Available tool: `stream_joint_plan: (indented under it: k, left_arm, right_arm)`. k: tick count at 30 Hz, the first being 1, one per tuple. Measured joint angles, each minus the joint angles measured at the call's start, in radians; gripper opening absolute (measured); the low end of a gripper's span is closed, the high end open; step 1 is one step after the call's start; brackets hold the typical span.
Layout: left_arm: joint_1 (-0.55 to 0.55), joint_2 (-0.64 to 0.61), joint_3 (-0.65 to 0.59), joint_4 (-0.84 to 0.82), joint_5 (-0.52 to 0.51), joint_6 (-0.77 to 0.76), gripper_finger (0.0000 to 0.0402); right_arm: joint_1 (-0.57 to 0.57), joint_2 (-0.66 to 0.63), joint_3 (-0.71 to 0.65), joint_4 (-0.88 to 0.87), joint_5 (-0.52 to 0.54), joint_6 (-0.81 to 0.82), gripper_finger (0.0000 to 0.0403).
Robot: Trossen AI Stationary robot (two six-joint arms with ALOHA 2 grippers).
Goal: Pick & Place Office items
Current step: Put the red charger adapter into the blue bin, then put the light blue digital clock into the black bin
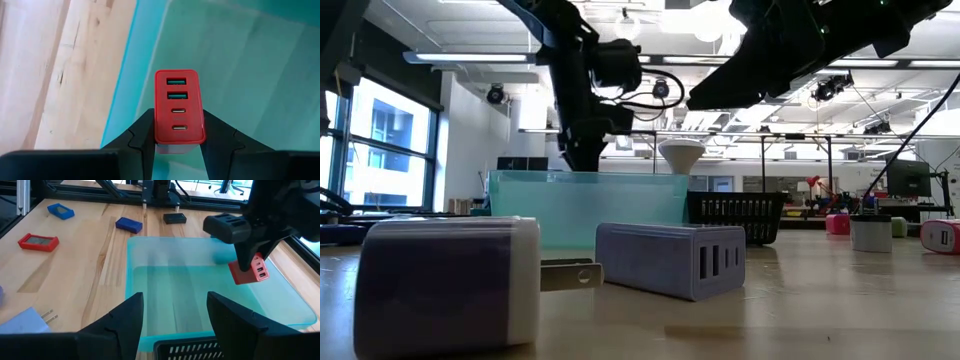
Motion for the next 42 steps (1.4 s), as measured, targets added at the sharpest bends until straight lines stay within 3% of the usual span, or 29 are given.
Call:
stream_joint_plan:
  k: [2, 8, 11, 19, 25, 28, 35, 42]
  left_arm:
    - [0.006, 0.000, 0.000, 0.006, 0.000, -0.006, 0.0117]
    - [0.015, 0.000, 0.000, 0.004, 0.002, 0.005, 0.0200]
    - [0.016, 0.000, 0.000, 0.004, 0.001, 0.007, 0.0215]
    - [0.014, -0.018, -0.001, 0.011, -0.054, 0.070, 0.0221]
    - [-0.007, -0.129, -0.001, -0.013, -0.064, 0.071, 0.0221]
    - [-0.022, -0.204, -0.001, -0.053, -0.062, 0.001, 0.0222]
    - [-0.034, -0.316, 0.000, -0.205, -0.059, -0.061, 0.0222]
    - [-0.009, -0.330, -0.013, -0.464, -0.048, -0.101, 0.0222]
  right_arm:
    - [0.000, 0.000, 0.000, 0.000, 0.000, 0.000, 0.0206]
    - [0.000, 0.000, 0.000, 0.000, 0.000, 0.000, 0.0206]
    - [0.000, 0.000, 0.000, -0.001, 0.000, 0.000, 0.0206]
    - [0.000, 0.000, 0.000, -0.010, 0.000, 0.000, 0.0206]
    - [0.000, 0.000, 0.000, -0.035, -0.001, 0.001, 0.0206]
    - [0.000, 0.000, 0.000, -0.046, -0.001, 0.001, 0.0206]
    - [-0.001, 0.000, 0.000, -0.049, -0.001, 0.001, 0.0206]
    - [-0.001, 0.000, 0.000, -0.048, 0.000, 0.001, 0.0206]
